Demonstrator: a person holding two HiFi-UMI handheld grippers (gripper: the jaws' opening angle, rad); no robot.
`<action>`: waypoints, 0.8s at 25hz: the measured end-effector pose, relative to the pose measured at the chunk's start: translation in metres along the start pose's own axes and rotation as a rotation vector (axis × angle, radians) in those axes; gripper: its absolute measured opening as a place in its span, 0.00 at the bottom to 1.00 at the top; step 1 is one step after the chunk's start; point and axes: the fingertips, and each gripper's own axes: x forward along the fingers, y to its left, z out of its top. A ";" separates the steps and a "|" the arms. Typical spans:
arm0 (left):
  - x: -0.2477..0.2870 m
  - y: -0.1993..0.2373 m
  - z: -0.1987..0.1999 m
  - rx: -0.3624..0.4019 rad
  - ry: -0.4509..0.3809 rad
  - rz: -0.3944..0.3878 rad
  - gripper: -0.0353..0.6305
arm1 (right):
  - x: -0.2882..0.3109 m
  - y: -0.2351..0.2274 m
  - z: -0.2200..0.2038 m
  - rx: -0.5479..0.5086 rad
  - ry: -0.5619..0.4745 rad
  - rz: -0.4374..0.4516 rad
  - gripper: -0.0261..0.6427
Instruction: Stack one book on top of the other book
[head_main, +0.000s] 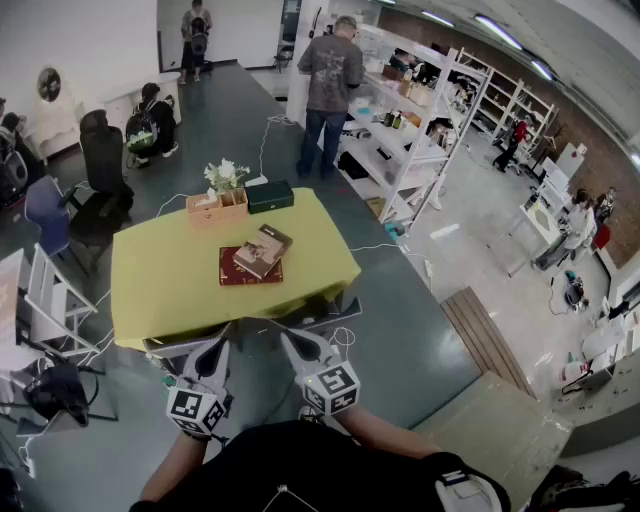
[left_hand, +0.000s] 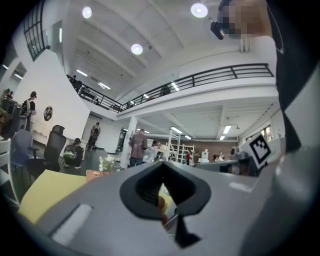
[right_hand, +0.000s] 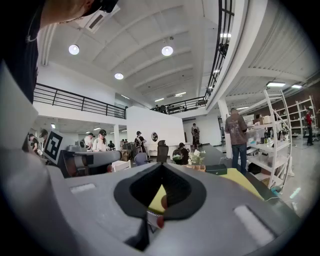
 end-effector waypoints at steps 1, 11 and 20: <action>-0.002 0.001 0.000 0.001 0.000 -0.001 0.06 | 0.001 0.003 -0.001 -0.001 0.002 0.000 0.04; -0.029 0.024 0.000 -0.008 0.001 -0.006 0.06 | 0.015 0.036 -0.005 -0.015 0.013 -0.004 0.04; -0.063 0.052 -0.002 -0.017 -0.007 -0.004 0.06 | 0.029 0.079 -0.009 -0.037 0.006 -0.008 0.04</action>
